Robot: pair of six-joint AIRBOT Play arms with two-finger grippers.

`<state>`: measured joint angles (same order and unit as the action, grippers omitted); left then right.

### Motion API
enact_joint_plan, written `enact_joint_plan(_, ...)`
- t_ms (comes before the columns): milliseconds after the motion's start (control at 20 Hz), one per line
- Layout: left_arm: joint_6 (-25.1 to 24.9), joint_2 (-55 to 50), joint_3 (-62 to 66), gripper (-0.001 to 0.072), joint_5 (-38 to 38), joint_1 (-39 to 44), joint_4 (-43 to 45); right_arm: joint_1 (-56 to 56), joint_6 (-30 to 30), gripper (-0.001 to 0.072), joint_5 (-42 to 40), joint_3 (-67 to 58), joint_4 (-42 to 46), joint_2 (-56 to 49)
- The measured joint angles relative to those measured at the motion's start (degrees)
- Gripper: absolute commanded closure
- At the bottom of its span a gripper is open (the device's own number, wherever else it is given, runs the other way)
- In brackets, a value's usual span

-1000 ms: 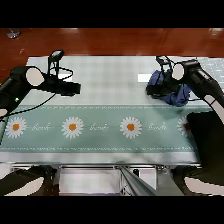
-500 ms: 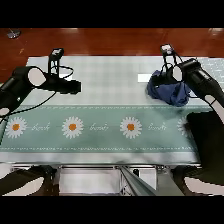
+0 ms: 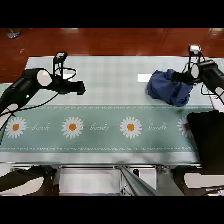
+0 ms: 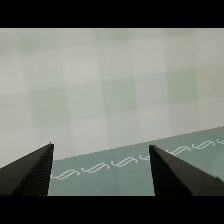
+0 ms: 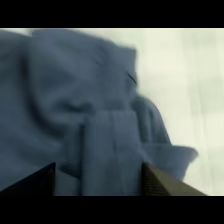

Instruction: Fold the shirts.

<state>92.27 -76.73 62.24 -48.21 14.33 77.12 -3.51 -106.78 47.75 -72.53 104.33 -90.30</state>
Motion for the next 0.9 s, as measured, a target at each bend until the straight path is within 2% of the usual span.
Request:
enact_joint_plan(50,0.0,-0.17,0.0,0.0002,0.07,-0.24,0.04,-1.36,1.38,0.0118,1.92,-0.02,-2.71,-1.38)
enact_joint_plan(100,0.0,-0.26,0.0,0.0002,-0.04,-0.59,0.04,-2.49,3.32,0.0315,3.93,-0.07,-5.62,-2.78)
enact_joint_plan(150,0.0,-0.33,0.02,0.0002,-0.42,-1.05,0.04,-3.34,5.66,0.0674,5.68,-0.17,-8.68,-3.74)
enact_joint_plan(350,-0.02,0.92,1.62,0.0002,-8.72,-4.66,0.13,-4.76,13.75,0.0668,15.52,-5.03,-15.98,-3.82)
enact_joint_plan(500,0.02,5.44,2.21,0.0003,-14.97,-7.32,0.15,-5.11,16.44,0.0668,18.45,-12.39,-20.74,1.18)
enact_joint_plan(700,0.15,17.03,-1.18,0.0003,-18.32,-7.39,-1.07,-4.13,19.43,0.0668,17.53,-21.14,-27.96,12.48)
enact_joint_plan(900,2.51,30.56,-8.94,0.0003,-19.56,-4.48,-2.12,-0.74,22.49,0.0668,14.82,-27.87,-31.43,24.0)
